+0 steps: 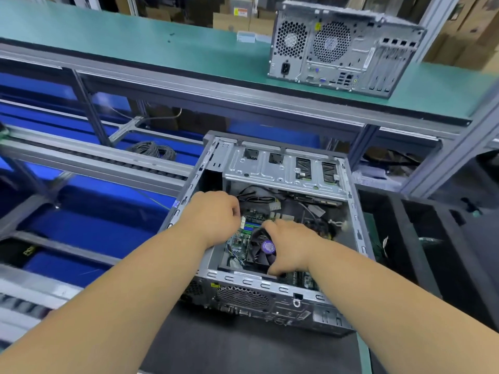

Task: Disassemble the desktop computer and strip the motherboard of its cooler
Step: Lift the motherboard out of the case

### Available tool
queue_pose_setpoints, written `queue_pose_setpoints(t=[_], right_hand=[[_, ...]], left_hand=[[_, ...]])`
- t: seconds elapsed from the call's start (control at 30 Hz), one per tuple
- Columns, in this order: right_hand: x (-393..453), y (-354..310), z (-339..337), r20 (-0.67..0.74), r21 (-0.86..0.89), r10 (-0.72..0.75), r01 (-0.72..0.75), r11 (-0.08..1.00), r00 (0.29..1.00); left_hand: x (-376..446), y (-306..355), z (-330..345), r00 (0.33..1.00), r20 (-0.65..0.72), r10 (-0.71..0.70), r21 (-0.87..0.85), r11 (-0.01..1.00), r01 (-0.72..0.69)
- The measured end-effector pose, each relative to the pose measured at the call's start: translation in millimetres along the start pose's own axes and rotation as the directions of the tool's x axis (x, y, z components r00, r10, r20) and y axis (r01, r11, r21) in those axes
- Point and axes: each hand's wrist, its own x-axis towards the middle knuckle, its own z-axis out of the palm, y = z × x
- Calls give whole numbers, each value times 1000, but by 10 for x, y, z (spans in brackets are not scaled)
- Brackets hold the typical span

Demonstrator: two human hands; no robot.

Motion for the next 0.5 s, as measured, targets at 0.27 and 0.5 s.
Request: queue_pose_setpoints(t=[0.27, 0.5], right_hand=[[-57, 16, -40, -88, 30, -6, 8, 1000, 996], [-99, 168, -129, -208, 147, 51, -20, 989, 977]], left_hand=[[-15, -3, -16, 1000, -1, 2, -28, 1000, -2], [-22, 4, -25, 1000, 8, -14, -47, 999, 15]])
